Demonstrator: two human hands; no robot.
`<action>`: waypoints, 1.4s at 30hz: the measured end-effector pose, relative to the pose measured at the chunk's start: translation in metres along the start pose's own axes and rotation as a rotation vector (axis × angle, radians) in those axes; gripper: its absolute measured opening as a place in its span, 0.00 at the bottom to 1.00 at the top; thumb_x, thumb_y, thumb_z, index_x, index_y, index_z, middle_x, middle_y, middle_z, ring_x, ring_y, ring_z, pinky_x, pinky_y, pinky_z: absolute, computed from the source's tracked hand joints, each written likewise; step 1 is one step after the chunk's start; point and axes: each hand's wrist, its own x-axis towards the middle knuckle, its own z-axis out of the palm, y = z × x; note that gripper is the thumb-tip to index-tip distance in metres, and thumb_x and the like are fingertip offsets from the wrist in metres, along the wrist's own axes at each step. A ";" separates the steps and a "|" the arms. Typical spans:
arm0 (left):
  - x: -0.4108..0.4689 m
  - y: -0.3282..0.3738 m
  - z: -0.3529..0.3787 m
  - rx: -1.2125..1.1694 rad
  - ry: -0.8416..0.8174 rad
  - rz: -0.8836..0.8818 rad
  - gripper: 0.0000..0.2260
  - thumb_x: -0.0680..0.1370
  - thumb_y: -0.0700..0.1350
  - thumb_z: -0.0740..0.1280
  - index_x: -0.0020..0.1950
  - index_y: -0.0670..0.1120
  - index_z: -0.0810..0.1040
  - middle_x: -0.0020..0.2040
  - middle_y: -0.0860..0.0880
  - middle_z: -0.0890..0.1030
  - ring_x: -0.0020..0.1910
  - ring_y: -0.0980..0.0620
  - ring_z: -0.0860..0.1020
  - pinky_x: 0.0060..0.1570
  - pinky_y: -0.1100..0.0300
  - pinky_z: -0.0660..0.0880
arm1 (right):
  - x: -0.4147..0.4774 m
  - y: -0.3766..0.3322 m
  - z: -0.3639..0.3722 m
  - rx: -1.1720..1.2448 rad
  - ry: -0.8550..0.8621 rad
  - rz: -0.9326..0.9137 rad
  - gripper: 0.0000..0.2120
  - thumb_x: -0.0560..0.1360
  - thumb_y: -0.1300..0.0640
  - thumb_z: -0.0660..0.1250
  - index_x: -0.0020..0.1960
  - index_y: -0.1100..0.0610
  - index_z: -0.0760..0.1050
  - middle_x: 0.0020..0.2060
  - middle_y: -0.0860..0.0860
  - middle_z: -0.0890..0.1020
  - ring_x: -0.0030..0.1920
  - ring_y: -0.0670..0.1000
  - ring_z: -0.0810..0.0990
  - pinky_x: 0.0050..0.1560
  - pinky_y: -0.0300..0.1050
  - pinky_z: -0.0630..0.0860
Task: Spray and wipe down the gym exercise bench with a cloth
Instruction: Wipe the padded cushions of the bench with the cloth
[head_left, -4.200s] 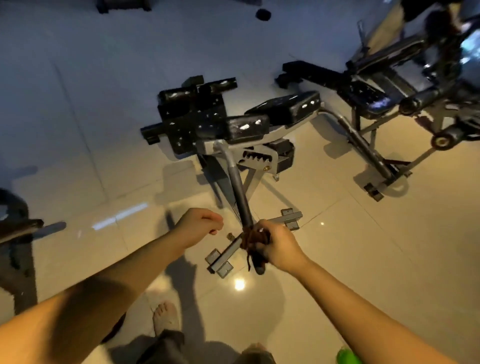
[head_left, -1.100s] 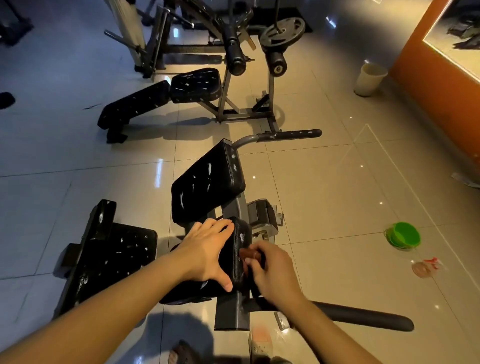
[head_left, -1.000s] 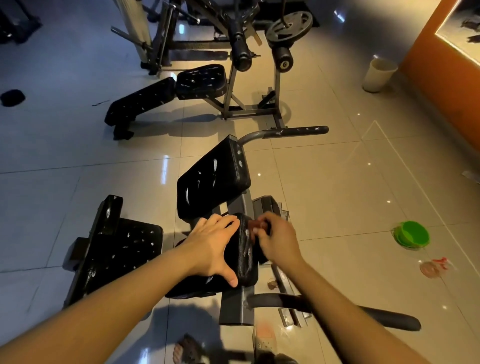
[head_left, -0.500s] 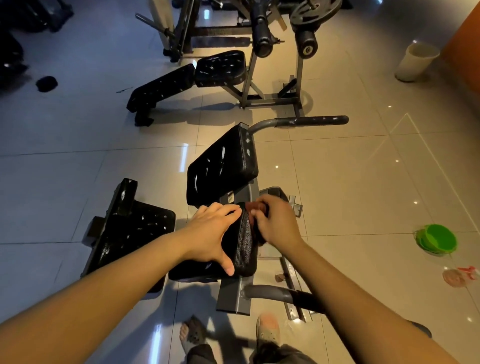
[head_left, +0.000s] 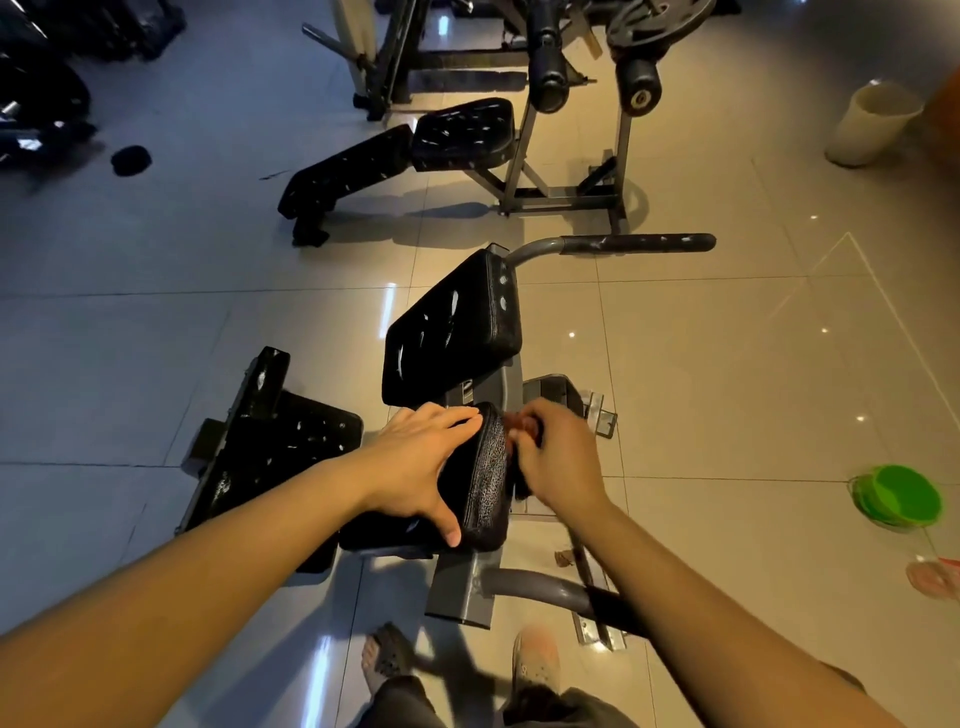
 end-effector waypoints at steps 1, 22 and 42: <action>0.000 0.000 0.000 0.000 -0.002 -0.001 0.62 0.61 0.67 0.80 0.84 0.53 0.47 0.83 0.56 0.51 0.79 0.51 0.52 0.78 0.53 0.50 | -0.019 -0.003 0.000 0.022 -0.031 -0.037 0.05 0.77 0.61 0.70 0.50 0.52 0.80 0.42 0.45 0.80 0.45 0.45 0.78 0.45 0.34 0.71; 0.000 0.007 -0.001 -0.022 -0.015 -0.019 0.62 0.62 0.66 0.81 0.85 0.53 0.46 0.83 0.56 0.50 0.78 0.52 0.52 0.78 0.53 0.50 | 0.002 0.018 -0.002 -0.078 -0.018 -0.046 0.05 0.78 0.59 0.69 0.53 0.55 0.79 0.45 0.51 0.82 0.48 0.53 0.80 0.45 0.44 0.69; -0.002 0.006 0.000 -0.005 -0.020 -0.037 0.63 0.62 0.66 0.81 0.85 0.52 0.46 0.84 0.55 0.49 0.79 0.52 0.51 0.77 0.57 0.48 | -0.083 0.010 -0.006 0.007 -0.222 -0.259 0.10 0.78 0.55 0.67 0.59 0.50 0.79 0.50 0.48 0.81 0.51 0.47 0.77 0.53 0.44 0.74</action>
